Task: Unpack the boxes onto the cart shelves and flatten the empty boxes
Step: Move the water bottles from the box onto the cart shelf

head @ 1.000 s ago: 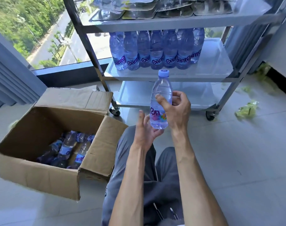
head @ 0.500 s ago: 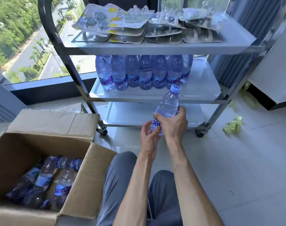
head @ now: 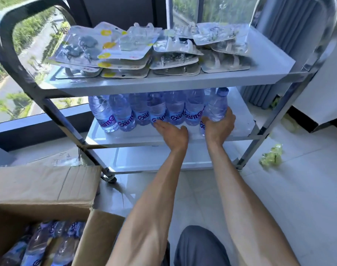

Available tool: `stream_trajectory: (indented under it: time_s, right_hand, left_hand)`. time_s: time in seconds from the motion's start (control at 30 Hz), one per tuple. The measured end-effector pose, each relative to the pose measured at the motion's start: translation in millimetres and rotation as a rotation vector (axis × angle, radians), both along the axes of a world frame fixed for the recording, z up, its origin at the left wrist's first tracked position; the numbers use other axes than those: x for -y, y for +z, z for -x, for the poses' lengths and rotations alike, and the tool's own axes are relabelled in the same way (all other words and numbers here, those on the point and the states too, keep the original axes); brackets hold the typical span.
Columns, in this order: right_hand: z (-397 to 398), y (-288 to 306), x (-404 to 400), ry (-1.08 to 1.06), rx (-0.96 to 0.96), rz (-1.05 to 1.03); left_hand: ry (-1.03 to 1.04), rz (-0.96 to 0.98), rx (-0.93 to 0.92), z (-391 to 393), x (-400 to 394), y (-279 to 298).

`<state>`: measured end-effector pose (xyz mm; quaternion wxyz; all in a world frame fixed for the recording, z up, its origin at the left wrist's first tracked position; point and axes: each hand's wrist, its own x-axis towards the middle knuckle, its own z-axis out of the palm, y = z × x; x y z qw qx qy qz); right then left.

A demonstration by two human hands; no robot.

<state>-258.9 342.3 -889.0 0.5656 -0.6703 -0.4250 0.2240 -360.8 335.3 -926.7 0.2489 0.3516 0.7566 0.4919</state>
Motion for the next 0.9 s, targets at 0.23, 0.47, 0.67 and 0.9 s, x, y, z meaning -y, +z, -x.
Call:
stream_trajectory:
  time_s: [0.23, 0.47, 0.67, 0.9]
  right_hand:
    - [7, -22, -24, 0.016, -0.008, -0.080]
    - [8, -53, -29, -0.015, 0.125, -0.030]
    - [1, -50, -59, 0.004, 0.069, 0.017]
    - [-4, -50, -82, 0.129, 0.056, 0.030]
  left_hand:
    - [0.118, 0.025, -0.131, -12, -29, -18]
    - [0.206, 0.084, -0.244, -17, -36, -29]
    - [0.203, 0.082, -0.272, -17, -36, -34]
    - [0.195, 0.097, -0.267, -17, -41, -37]
